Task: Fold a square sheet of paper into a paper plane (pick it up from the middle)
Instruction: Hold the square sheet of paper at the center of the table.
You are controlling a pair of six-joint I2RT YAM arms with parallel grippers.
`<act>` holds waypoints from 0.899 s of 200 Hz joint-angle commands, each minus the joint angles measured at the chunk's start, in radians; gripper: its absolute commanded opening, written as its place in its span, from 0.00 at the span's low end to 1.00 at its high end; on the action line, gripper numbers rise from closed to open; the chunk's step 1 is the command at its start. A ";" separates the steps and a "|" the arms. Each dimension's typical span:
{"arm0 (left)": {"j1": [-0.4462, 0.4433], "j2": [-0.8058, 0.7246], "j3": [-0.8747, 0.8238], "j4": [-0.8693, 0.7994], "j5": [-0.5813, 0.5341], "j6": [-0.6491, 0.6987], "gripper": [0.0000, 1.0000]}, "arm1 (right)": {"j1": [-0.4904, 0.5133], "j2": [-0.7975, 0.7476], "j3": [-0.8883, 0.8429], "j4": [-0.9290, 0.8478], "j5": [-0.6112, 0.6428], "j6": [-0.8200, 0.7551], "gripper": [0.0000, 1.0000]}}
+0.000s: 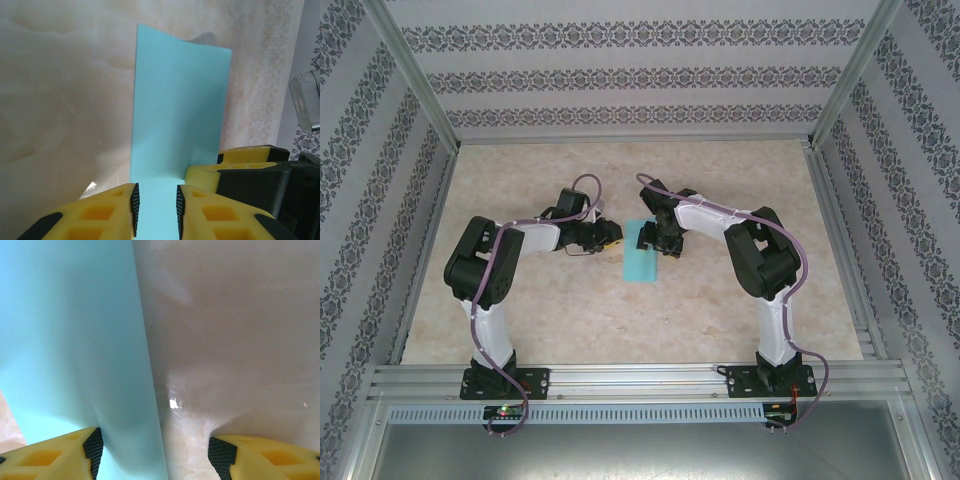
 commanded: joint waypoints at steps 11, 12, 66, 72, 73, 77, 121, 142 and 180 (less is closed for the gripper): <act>-0.024 0.025 0.047 0.010 0.037 0.030 0.30 | -0.020 0.208 -0.102 -0.005 0.068 0.007 0.66; -0.026 0.026 0.047 0.010 0.037 0.030 0.30 | -0.019 0.208 -0.102 -0.005 0.068 0.007 0.66; -0.060 0.053 0.076 -0.030 0.029 0.045 0.28 | -0.020 0.210 -0.101 -0.011 0.074 0.014 0.66; -0.061 0.055 0.080 -0.035 0.026 0.047 0.28 | -0.021 0.209 -0.100 -0.011 0.074 0.016 0.66; -0.062 0.055 0.080 -0.036 0.027 0.047 0.28 | -0.021 0.209 -0.100 -0.011 0.074 0.017 0.66; -0.063 0.058 0.081 -0.040 0.026 0.049 0.28 | -0.021 0.209 -0.099 -0.011 0.073 0.017 0.67; -0.072 0.072 0.098 -0.061 0.023 0.058 0.27 | -0.018 0.210 -0.099 -0.010 0.068 0.018 0.67; -0.074 0.078 0.103 -0.068 0.023 0.059 0.26 | -0.018 0.211 -0.100 -0.010 0.068 0.014 0.67; -0.081 0.088 0.117 -0.099 0.013 0.071 0.24 | -0.016 0.211 -0.098 -0.011 0.068 0.014 0.67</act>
